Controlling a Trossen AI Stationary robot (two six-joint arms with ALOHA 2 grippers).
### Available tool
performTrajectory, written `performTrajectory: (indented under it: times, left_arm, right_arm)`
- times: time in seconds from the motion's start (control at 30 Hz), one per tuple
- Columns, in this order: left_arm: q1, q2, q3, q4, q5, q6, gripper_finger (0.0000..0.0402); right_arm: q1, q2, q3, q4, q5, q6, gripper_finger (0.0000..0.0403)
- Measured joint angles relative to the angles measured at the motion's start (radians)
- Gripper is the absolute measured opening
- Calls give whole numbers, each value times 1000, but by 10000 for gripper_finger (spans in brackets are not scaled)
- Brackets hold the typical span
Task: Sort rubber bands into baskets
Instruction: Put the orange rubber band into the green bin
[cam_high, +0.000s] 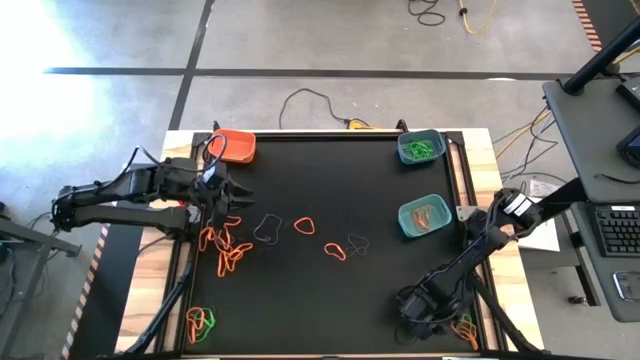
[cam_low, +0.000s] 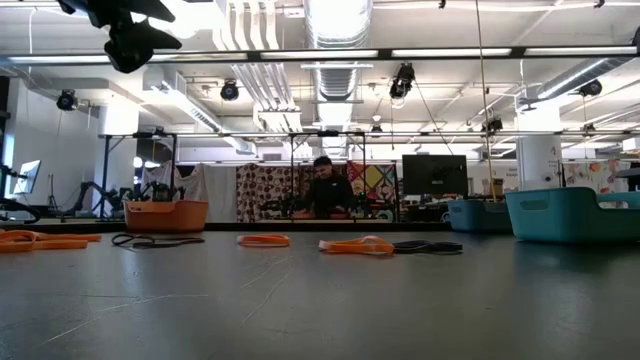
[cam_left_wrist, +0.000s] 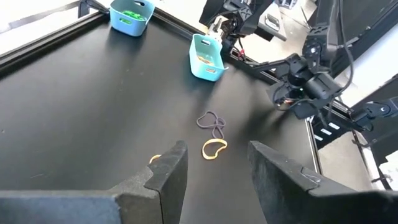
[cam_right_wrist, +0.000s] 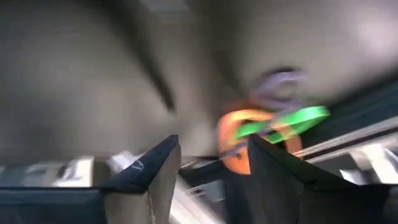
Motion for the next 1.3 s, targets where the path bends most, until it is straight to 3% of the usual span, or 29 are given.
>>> performTrajectory:
  times: [0.5,0.83,1.13,1.3]
  left_arm:
    - [-1,4,0,5,0,0,153]
    - [-2,20,0,38,0,0,153]
    - [-1,21,0,88,0,4,153]
    - [-1,19,0,206,38,5,153]
  right_arm:
    - [17,-3,-48,62,-4,-34,72]
    - [28,-6,-66,84,26,-56,28]
    - [28,-7,62,40,214,-35,9]
    - [11,-7,150,20,503,0,9]
